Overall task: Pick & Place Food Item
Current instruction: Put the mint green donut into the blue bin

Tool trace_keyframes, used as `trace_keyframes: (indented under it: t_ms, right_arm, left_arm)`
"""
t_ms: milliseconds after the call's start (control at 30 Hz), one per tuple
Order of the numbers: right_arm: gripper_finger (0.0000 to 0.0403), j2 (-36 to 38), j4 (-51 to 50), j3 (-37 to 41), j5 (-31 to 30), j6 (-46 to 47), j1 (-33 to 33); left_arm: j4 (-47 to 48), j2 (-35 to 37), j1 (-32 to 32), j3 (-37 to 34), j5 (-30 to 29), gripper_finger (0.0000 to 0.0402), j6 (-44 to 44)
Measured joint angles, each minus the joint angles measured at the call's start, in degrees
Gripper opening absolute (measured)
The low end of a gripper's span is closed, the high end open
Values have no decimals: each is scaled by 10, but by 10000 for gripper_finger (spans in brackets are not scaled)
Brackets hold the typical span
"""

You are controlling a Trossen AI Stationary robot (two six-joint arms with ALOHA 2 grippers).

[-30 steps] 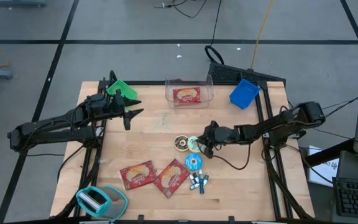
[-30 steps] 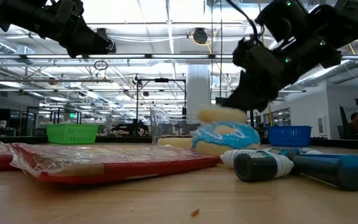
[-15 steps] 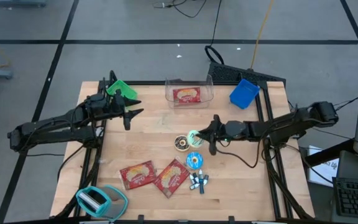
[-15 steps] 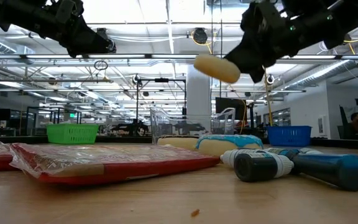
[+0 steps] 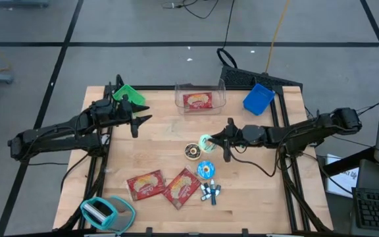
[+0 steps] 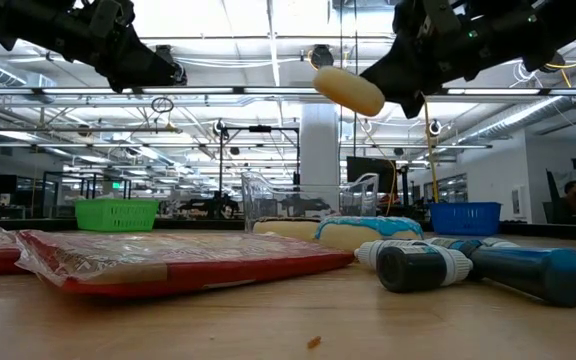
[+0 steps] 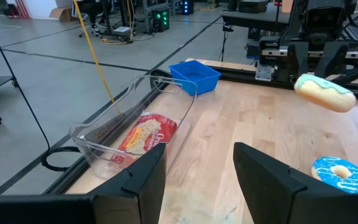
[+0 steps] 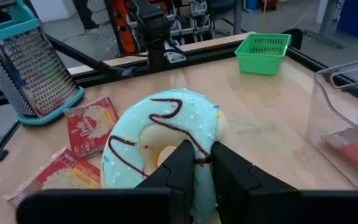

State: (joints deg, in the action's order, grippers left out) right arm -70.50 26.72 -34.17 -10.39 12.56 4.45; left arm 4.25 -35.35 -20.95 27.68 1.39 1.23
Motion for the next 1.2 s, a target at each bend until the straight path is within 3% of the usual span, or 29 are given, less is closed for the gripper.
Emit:
trace_keyframes:
  t_ms: [633, 1033, 1200]
  right_arm:
    - [36, 0, -6, 0, 0, 0, 0]
    - [36, 123, -165, 0, -3, 4, 0]
    - [36, 182, -304, 0, -1, 25, 0]
  left_arm:
    - [0, 0, 0, 0, 0, 186, 0]
    - [0, 0, 0, 0, 0, 186, 0]
    - [0, 0, 0, 0, 0, 186, 0]
